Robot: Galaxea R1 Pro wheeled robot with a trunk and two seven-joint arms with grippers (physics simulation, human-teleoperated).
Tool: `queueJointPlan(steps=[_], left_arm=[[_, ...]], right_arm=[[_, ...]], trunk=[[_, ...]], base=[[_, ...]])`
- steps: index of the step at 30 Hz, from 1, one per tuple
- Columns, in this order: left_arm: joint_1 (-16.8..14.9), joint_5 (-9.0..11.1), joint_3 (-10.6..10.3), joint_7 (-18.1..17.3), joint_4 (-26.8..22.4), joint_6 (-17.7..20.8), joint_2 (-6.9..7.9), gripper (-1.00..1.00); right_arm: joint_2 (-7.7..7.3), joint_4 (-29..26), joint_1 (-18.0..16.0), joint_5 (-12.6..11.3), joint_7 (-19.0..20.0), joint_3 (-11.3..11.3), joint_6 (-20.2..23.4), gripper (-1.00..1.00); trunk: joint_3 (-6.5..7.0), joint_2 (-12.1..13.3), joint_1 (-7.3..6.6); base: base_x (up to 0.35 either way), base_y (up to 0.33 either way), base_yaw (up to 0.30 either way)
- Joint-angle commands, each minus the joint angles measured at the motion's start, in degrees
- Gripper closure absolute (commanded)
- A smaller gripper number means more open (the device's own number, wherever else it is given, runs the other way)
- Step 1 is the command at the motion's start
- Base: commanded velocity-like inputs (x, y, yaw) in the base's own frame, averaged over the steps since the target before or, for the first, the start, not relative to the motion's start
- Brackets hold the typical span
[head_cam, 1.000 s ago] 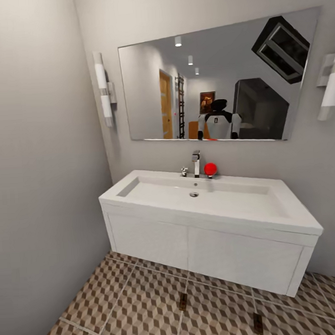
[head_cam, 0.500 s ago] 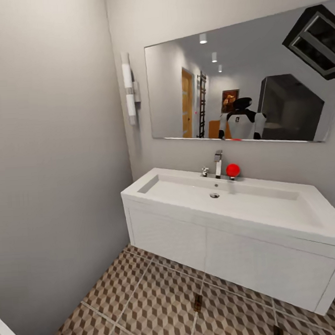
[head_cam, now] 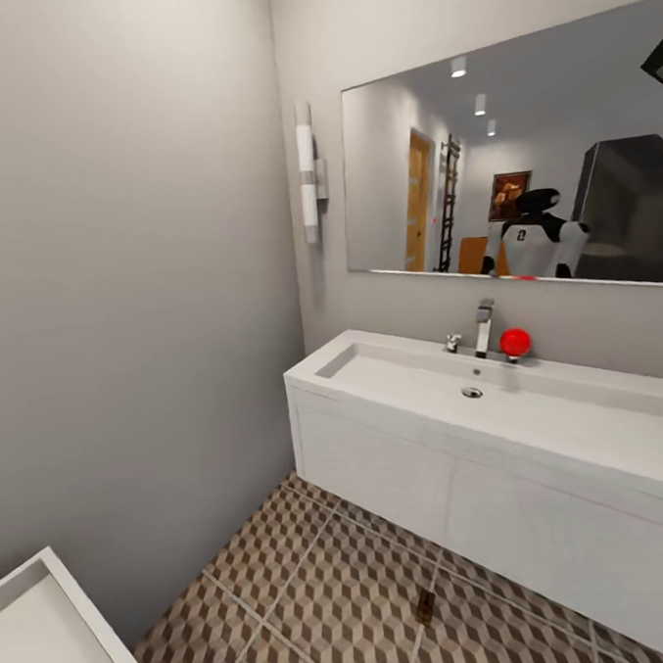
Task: Take the four mousetraps from the cabinet in the bathroom and place them on the bathroom floor. Make sure all four end up on the same floor surface, and ensure that at least two of them are either under or directly next to the same bathroom sink.
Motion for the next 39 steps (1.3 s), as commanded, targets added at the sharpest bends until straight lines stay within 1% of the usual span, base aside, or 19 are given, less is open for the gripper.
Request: queueJointPlan(steps=[1,39], left_arm=[[0.0,0.4,-0.1,0.1,0.1,-0.2,-0.02,-1.00],[0.0,0.4,-0.1,0.1,0.1,-0.2,-0.02,-1.00]], right_arm=[[0.02,0.2,-0.1,-0.6,0.0,0.5,-0.4,-1.00],[0.02,0.2,-0.1,-0.6,0.0,0.5,-0.3,-1.00]], trunk=[[-0.06,0.0,0.00],[-0.06,0.0,0.00]], base=[[0.000,0.000,0.289],[0.000,0.000,0.289]])
